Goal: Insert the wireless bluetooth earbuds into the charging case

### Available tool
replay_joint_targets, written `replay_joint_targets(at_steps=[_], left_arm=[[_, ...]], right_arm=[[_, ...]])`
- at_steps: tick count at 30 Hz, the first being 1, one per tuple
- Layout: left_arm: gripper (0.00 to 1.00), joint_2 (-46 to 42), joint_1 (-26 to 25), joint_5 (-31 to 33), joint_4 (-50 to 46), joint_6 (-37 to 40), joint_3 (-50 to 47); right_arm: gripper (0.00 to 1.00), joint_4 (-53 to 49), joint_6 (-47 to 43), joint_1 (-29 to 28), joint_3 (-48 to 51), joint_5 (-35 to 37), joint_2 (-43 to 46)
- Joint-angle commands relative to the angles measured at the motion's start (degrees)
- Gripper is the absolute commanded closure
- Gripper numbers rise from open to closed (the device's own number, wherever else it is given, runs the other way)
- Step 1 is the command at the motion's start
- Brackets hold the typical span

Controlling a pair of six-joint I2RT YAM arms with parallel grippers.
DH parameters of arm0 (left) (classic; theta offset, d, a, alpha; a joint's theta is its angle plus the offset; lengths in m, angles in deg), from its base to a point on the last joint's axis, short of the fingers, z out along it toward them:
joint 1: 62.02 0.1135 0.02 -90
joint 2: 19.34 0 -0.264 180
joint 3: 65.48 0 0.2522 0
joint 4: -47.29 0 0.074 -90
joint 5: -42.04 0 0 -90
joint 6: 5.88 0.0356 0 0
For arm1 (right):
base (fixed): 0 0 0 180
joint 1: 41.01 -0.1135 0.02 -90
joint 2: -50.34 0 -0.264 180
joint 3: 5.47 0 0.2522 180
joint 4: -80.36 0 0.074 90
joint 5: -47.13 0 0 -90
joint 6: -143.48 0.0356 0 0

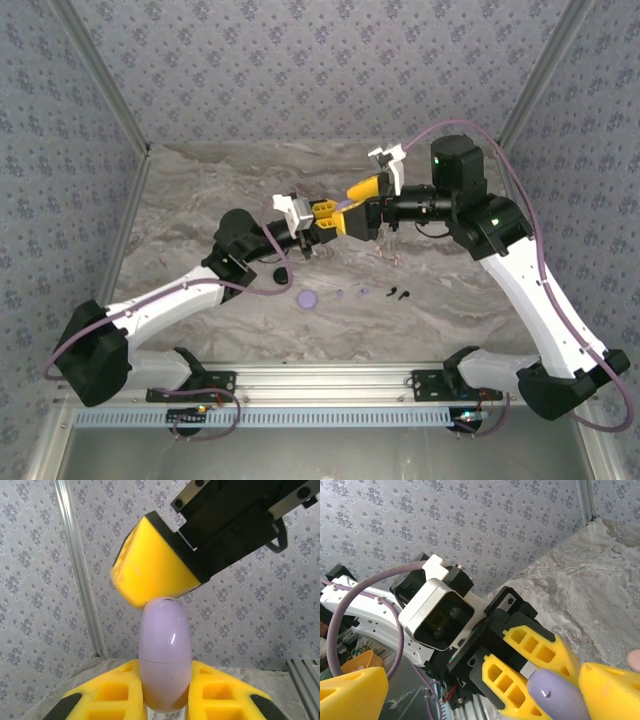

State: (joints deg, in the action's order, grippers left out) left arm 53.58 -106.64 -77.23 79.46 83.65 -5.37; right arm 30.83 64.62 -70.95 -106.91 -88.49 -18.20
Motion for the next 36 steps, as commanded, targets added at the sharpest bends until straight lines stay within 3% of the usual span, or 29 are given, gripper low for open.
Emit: replay_joint_targets(at_steps=[1, 3, 8, 14, 17, 22, 36], left_arm=[[1.00, 0.2, 0.5, 1.6, 0.4, -0.4, 2.1], [1.00, 0.0, 0.5, 1.5, -0.5, -0.6, 2.0], [1.00, -0.4, 0.5, -0.1, -6.0, -1.3, 1.1], [1.00, 0.3, 0.6, 5.4, -12.6, -3.8, -2.0], [1.00, 3.7, 1.6, 7.3, -18.3, -6.2, -0.7], [1.00, 13.4, 5.2, 4.8, -20.9, -13.4, 3.6], [1.00, 43.2, 6.5, 5.2, -47.8, -17.9, 33.2]], right_arm=[[0.00, -2.0, -1.1, -0.4, 0.5, 2.4, 1.2], [0.00, -3.0, -2.2, -0.3, 0.1, 6.6, 1.3], [0.00, -3.5, -4.3, 0.6, 1.7, 29.7, 4.0], [0.00, 4.1, -3.2, 2.0, 10.9, 43.4, 10.6], [0.00, 9.2, -1.1, 3.7, 17.1, 45.1, 15.2], [0.00, 13.7, 4.0, 6.3, 25.5, 44.0, 19.8], [0.00, 13.5, 12.4, 9.9, 32.8, 42.4, 21.7]])
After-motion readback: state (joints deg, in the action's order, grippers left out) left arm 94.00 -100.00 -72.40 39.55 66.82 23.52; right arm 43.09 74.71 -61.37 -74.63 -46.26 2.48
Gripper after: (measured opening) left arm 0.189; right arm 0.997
